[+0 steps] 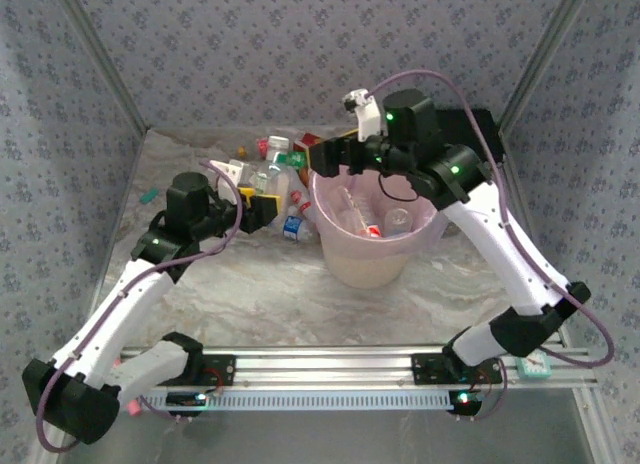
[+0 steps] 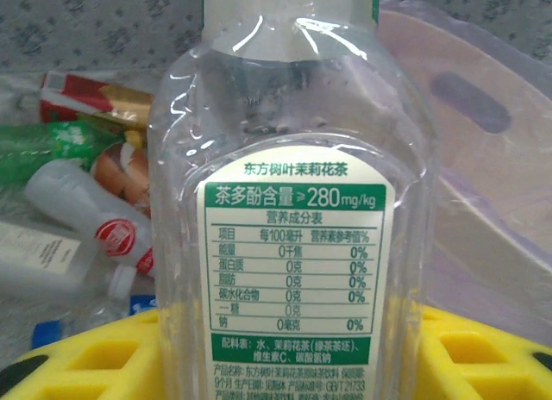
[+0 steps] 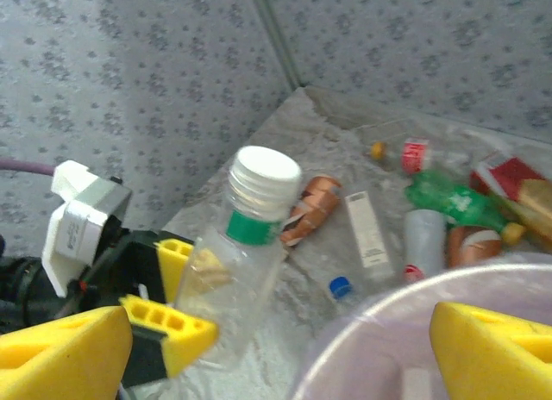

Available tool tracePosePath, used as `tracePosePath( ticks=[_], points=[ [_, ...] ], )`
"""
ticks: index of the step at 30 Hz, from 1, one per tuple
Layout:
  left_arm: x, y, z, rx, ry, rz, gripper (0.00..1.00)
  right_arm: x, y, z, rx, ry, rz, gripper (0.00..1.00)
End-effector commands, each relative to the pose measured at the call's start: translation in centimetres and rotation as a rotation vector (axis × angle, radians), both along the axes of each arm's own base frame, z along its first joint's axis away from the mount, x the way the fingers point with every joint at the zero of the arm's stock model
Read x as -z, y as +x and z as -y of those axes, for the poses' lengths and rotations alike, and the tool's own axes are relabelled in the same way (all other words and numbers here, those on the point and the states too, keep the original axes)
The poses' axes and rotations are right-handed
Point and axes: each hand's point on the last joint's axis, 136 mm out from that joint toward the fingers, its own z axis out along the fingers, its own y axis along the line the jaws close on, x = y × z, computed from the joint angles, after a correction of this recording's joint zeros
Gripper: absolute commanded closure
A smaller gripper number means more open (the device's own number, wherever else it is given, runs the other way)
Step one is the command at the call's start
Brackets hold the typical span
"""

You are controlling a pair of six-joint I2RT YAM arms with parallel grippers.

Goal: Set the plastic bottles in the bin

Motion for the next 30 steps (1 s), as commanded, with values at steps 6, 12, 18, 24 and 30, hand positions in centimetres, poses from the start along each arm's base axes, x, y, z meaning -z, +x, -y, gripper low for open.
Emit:
tracePosePath(
  ticks=[6, 12, 18, 24, 30],
  points=[
    [-3.8, -1.7, 1.9, 0.089, -0.091, 0.146, 0.65, -0.5, 2.1, -3.6, -0.05, 0.071, -0.058, 0.12],
    [-4.2, -1.9, 2.6, 0.115, -0.09, 0.163, 0.65, 0.7, 2.4, -5.9, -0.12, 0.089, -0.11, 0.18],
    [-4.3, -1.7, 2.8, 0.113, -0.092, 0.165, 0.66, 2.0, 2.3, -7.6, -0.167, 0.083, -0.152, 0.3],
    [-4.1, -1.4, 2.7, 0.095, -0.083, 0.156, 0.66, 2.6, 2.2, -8.1, -0.178, 0.071, -0.16, 0.5],
    [-4.2, -1.4, 2.8, 0.097, -0.086, 0.151, 0.65, 2.3, 2.3, -8.1, -0.178, 0.068, -0.148, 0.64]
  ],
)
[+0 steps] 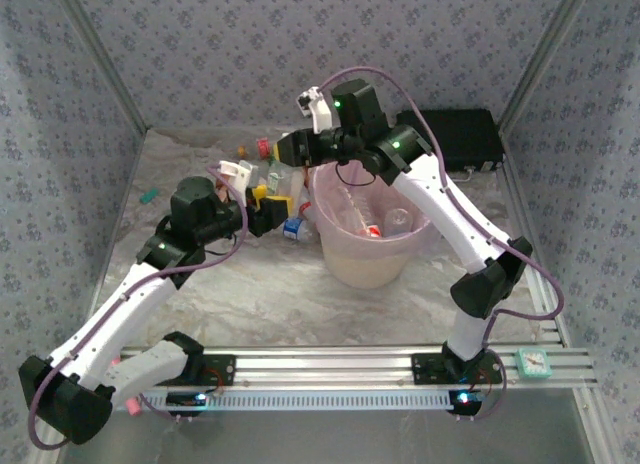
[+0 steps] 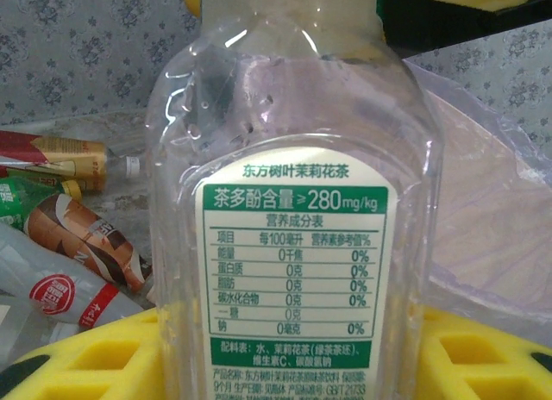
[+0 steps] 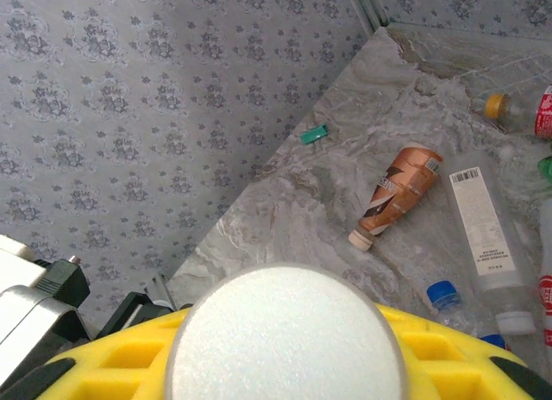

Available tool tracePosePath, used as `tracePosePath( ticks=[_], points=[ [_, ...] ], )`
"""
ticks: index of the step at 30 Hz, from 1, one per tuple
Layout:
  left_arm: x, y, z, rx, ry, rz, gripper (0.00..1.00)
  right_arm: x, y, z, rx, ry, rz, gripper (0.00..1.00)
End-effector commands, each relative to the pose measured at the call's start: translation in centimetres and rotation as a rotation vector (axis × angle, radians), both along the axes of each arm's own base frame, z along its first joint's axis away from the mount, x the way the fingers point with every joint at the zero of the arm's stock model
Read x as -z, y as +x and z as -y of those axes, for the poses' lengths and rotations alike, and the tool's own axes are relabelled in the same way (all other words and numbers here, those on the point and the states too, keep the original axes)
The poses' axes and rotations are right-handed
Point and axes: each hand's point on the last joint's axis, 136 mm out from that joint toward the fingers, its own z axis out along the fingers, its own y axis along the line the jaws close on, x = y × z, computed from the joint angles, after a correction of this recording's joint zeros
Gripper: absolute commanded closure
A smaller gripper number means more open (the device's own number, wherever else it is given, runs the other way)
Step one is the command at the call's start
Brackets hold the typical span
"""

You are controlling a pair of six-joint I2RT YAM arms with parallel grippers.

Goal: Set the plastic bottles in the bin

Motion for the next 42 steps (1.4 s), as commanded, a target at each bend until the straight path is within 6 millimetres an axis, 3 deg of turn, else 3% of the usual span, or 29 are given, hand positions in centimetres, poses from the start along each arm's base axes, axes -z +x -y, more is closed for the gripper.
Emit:
tracePosePath(
  ticks=[1, 6, 8, 14, 17, 19, 23, 27, 32, 38, 42],
  points=[
    [-2.1, -0.1, 0.3, 0.013, -0.031, 0.052, 0.63, -1.4, -0.1, -0.3, -0.024, 0.012, 0.048, 0.64],
    [-2.5, -0.8, 0.4, 0.032, -0.06, 0.045, 0.1, -4.3, -0.4, 0.0, -0.039, 0.042, 0.122, 0.69],
    [-2.9, -1.0, 0.3, 0.035, -0.085, 0.046, 0.0, -6.3, -0.5, 0.9, -0.017, 0.046, 0.183, 0.72],
    [-2.7, -1.0, 0.3, 0.022, -0.133, 0.021, 0.0, -12.4, -0.5, 4.7, 0.075, 0.084, 0.326, 0.77],
    [-1.8, -0.1, 0.0, -0.025, -0.117, -0.028, 0.0, -13.9, -0.6, 6.8, 0.13, 0.066, 0.369, 0.79],
    [-0.8, 0.8, -0.7, -0.099, -0.094, -0.071, 0.0, -13.8, -0.4, 8.4, 0.179, 0.022, 0.386, 0.81],
    [3.6, 3.1, -3.9, -0.326, 0.048, -0.204, 0.01, -11.9, 0.4, 12.2, 0.294, -0.16, 0.415, 0.85],
    [7.6, 4.0, -6.2, -0.445, 0.154, -0.331, 0.01, -8.8, 1.3, 15.9, 0.388, -0.352, 0.393, 0.9],
    [9.6, 4.3, -8.8, -0.552, 0.189, -0.37, 0.01, -4.0, 1.9, 18.7, 0.424, -0.532, 0.302, 0.93],
    [10.7, 4.5, -11.0, -0.617, 0.192, -0.398, 0.01, 2.1, 2.6, 20.3, 0.423, -0.712, 0.177, 0.96],
    [10.9, 4.5, -11.8, -0.64, 0.198, -0.403, 0.01, 5.7, 2.7, 20.3, 0.364, -0.779, 0.111, 0.95]
  ],
)
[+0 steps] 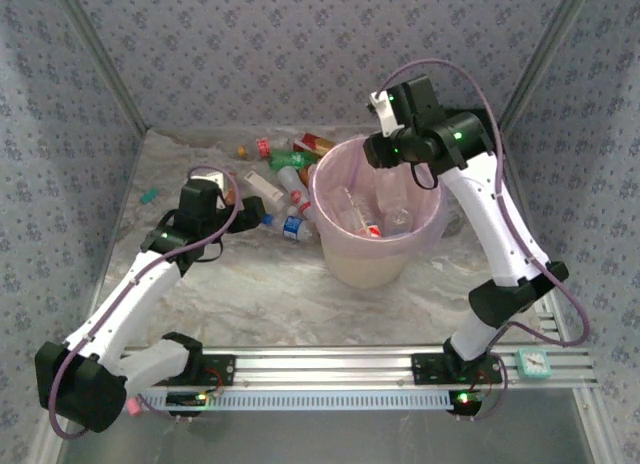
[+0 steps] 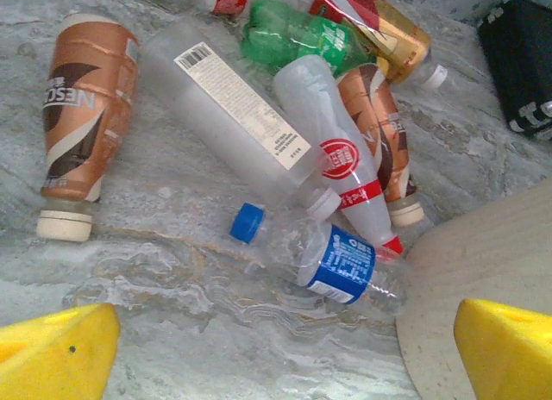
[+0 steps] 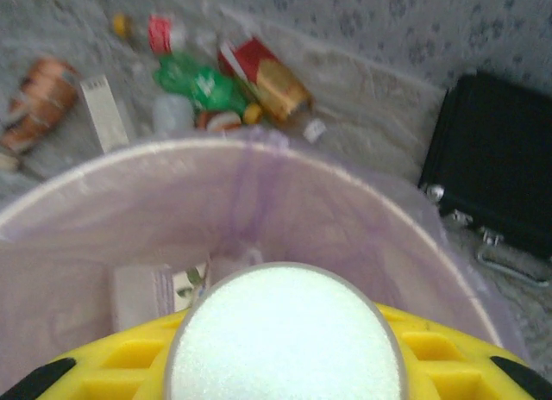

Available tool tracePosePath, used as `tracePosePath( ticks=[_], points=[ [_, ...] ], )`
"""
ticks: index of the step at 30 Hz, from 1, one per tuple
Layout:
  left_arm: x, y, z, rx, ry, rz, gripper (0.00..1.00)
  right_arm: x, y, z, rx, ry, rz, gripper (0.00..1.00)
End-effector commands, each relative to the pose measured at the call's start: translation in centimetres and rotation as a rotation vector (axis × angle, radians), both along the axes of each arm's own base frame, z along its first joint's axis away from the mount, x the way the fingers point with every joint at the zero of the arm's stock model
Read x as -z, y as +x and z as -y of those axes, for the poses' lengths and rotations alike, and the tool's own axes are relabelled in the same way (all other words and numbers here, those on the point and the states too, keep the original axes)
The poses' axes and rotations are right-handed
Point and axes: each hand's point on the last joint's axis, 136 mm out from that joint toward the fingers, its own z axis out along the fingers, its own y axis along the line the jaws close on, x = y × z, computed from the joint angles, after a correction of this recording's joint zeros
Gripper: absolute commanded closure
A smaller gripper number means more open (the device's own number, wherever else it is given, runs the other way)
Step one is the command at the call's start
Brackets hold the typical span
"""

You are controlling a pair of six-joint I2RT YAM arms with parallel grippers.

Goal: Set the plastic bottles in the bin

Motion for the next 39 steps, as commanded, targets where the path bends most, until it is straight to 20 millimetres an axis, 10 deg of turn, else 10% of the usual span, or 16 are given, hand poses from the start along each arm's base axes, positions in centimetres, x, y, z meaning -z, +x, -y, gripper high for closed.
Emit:
tracePosePath(
  ticks=[1, 20, 28, 39],
  points=[
    [-0.2, -0.3, -1.0, -0.034, 0.008, 0.004, 0.01, 3.2, 0.0, 0.9, -0.008, -0.097, -0.08, 0.95],
    [-0.1, 0.0, -1.6, -0.049, 0.013, 0.001, 0.01, 15.5, -0.8, -2.4, -0.089, -0.101, -0.362, 0.82],
    [0.4, 0.2, -1.7, -0.051, 0.018, -0.009, 0.01, 14.3, -0.6, -3.0, -0.083, -0.041, -0.318, 0.58],
    [2.2, 1.4, -4.2, -0.123, 0.077, -0.049, 0.0, 7.5, -1.9, -1.9, -0.09, -0.013, -0.187, 0.19]
  ],
)
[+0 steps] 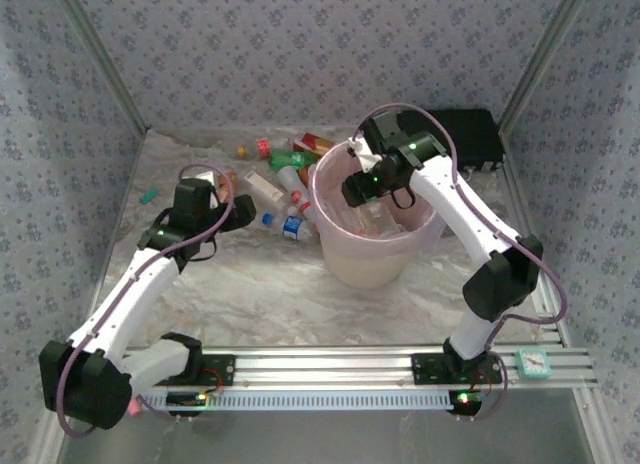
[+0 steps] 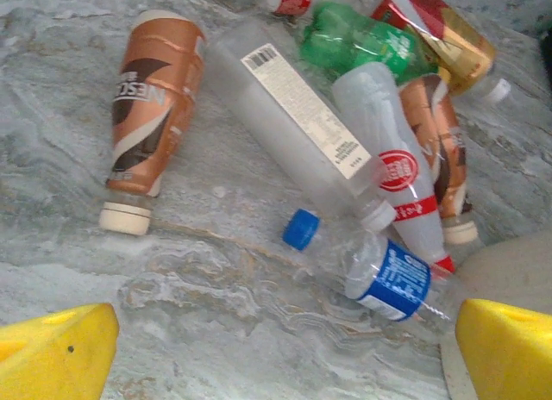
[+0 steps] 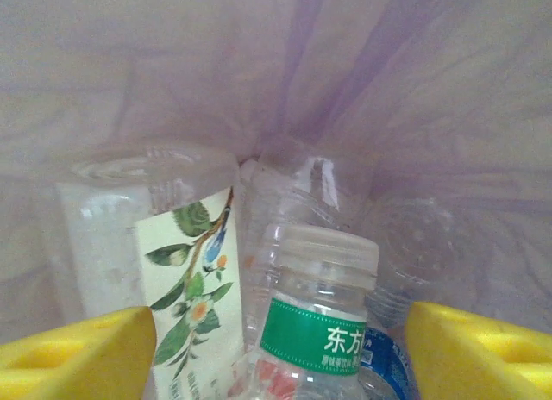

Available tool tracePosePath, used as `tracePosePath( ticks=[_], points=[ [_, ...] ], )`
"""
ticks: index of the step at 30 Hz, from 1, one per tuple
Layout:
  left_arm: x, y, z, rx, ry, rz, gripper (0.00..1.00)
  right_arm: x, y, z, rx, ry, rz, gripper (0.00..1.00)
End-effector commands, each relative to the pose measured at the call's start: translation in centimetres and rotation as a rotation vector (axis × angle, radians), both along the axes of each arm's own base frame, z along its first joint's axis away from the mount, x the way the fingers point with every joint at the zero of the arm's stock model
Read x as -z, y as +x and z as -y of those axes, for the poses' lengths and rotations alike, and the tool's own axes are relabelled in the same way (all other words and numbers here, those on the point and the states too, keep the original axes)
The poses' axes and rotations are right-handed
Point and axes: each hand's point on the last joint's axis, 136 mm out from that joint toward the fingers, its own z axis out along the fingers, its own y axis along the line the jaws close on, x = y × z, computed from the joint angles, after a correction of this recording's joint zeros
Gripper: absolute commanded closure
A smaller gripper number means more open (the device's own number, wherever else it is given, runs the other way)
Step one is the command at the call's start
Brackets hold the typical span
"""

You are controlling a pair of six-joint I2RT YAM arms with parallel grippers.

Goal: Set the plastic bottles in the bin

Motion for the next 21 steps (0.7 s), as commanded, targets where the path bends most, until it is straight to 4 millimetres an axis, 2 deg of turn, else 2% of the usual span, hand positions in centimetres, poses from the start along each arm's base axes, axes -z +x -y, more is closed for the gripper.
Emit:
tracePosePath(
  ticks=[1, 3, 6, 13, 16, 21],
  points=[
    [1.1, 0.7, -1.6, -0.039, 0.055, -0.015, 0.0, -4.5, -1.1, 0.9, -0.003, 0.019, 0.095, 0.17],
    [1.9, 1.4, -2.9, -0.076, 0.091, -0.025, 0.0, -5.9, -1.5, 1.4, 0.004, 0.021, 0.129, 0.11],
    [3.3, 2.8, -4.5, -0.121, 0.129, -0.043, 0.0, -7.6, -2.1, 2.3, 0.021, 0.025, 0.18, 0.07],
    [8.2, 6.7, -6.7, -0.133, 0.19, -0.157, 0.03, -12.0, -3.5, 6.3, 0.185, 0.126, 0.302, 0.07],
    [10.4, 8.4, -6.3, -0.07, 0.159, -0.222, 0.05, -13.7, -4.6, 7.3, 0.213, 0.212, 0.355, 0.06],
    [12.4, 10.4, -5.9, -0.029, 0.184, -0.28, 0.06, -15.2, -6.3, 8.7, 0.243, 0.264, 0.42, 0.06]
  ],
)
